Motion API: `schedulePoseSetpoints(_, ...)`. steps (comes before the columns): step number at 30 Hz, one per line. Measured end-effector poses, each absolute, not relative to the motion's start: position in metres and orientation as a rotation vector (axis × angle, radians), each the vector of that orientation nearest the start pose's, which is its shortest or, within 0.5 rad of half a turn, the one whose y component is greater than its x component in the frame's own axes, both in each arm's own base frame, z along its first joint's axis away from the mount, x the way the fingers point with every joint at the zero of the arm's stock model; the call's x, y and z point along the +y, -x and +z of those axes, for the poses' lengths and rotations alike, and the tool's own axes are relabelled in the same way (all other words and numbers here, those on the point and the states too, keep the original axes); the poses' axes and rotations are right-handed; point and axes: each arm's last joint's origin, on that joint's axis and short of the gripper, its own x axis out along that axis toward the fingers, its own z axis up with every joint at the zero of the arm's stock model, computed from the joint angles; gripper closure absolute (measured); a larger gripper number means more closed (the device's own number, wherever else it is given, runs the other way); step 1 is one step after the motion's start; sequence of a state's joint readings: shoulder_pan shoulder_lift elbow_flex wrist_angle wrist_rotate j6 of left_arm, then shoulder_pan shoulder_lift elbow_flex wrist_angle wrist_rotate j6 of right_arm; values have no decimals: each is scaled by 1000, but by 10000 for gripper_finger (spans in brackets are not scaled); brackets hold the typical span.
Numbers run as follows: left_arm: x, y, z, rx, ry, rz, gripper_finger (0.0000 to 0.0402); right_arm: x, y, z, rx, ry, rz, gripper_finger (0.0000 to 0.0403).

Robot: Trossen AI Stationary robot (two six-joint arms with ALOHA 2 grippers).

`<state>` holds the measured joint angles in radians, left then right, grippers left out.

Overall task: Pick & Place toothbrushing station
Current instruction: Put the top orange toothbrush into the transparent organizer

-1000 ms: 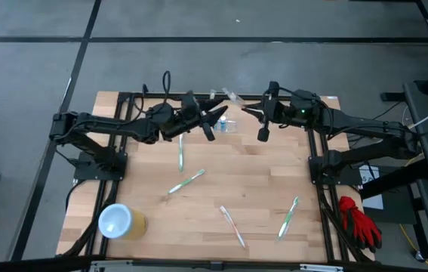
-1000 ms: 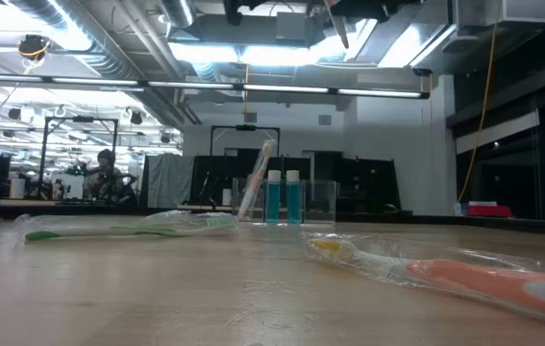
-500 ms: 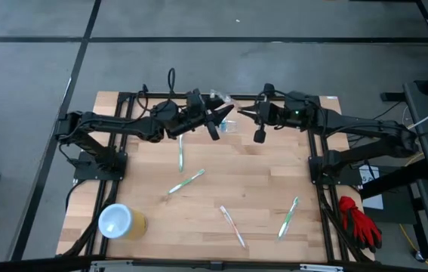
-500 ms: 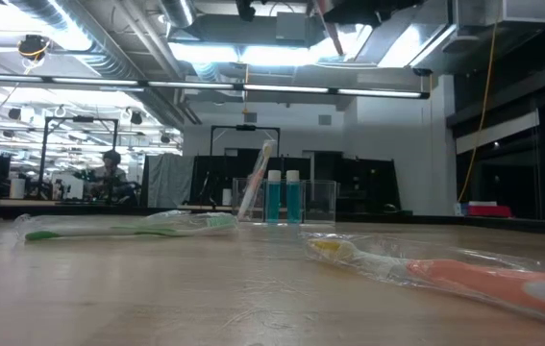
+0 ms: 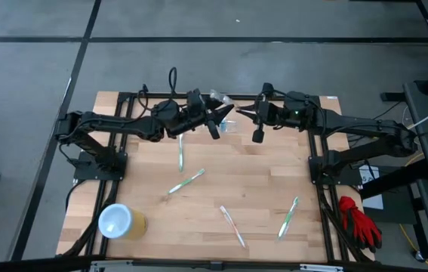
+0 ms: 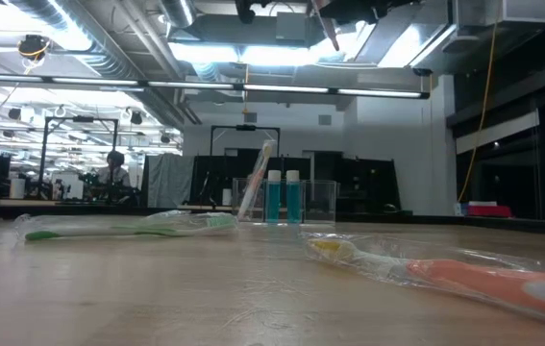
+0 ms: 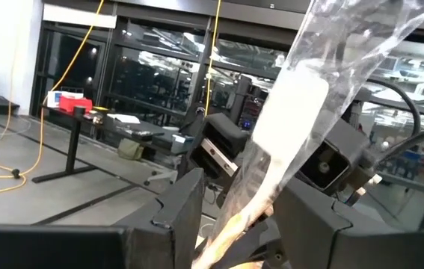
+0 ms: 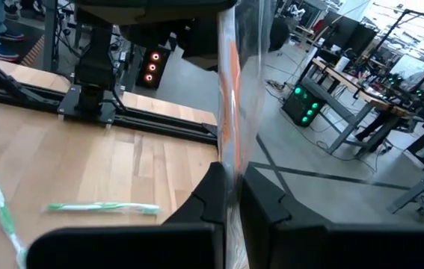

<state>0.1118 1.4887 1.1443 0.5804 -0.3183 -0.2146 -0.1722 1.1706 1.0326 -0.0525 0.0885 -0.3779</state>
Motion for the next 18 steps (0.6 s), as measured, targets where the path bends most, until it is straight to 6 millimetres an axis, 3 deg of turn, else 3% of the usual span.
schedulePoseSetpoints(9, 48, -339, 363, -284, 242, 402, 264, -48, -259, 355, 236, 364, -224, 388)
schedulePoseSetpoints(18, 48, -339, 363, -284, 242, 400, 321, -48, -259, 355, 236, 362, -225, 388)
